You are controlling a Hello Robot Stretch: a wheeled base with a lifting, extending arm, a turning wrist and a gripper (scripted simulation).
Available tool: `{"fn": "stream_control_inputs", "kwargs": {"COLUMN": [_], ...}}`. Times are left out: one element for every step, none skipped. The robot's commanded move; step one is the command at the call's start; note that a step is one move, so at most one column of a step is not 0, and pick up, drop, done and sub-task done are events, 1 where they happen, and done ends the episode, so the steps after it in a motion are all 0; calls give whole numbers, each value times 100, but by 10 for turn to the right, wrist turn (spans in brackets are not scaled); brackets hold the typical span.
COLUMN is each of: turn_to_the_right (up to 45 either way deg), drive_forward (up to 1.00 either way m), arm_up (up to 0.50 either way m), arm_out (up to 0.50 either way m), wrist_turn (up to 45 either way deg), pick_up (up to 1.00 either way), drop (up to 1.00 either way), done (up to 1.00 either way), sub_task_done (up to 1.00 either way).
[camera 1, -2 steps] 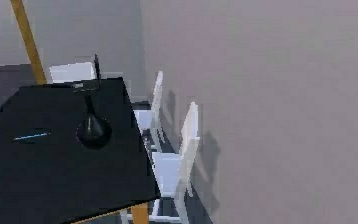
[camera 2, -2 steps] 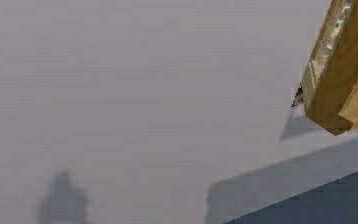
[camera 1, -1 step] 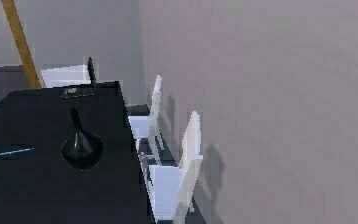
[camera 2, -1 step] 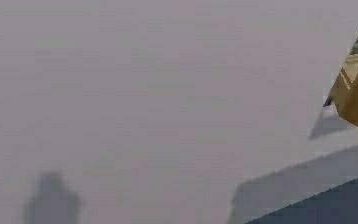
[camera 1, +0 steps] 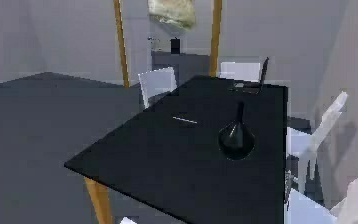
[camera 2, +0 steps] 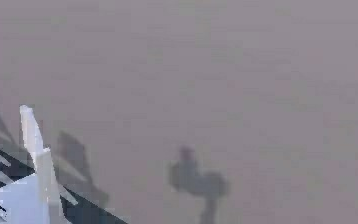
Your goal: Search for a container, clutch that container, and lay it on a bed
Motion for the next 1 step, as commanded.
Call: {"fn": "stream_control_inputs", "kwargs": {"turn_to_the_right": [-450], "drive_forward": [0], "arm_up": [0], "arm_out": [0], "wrist_turn": [0], "pick_up": [0], "drop": [0], "done": [0], "sub_task_done": [0]}}
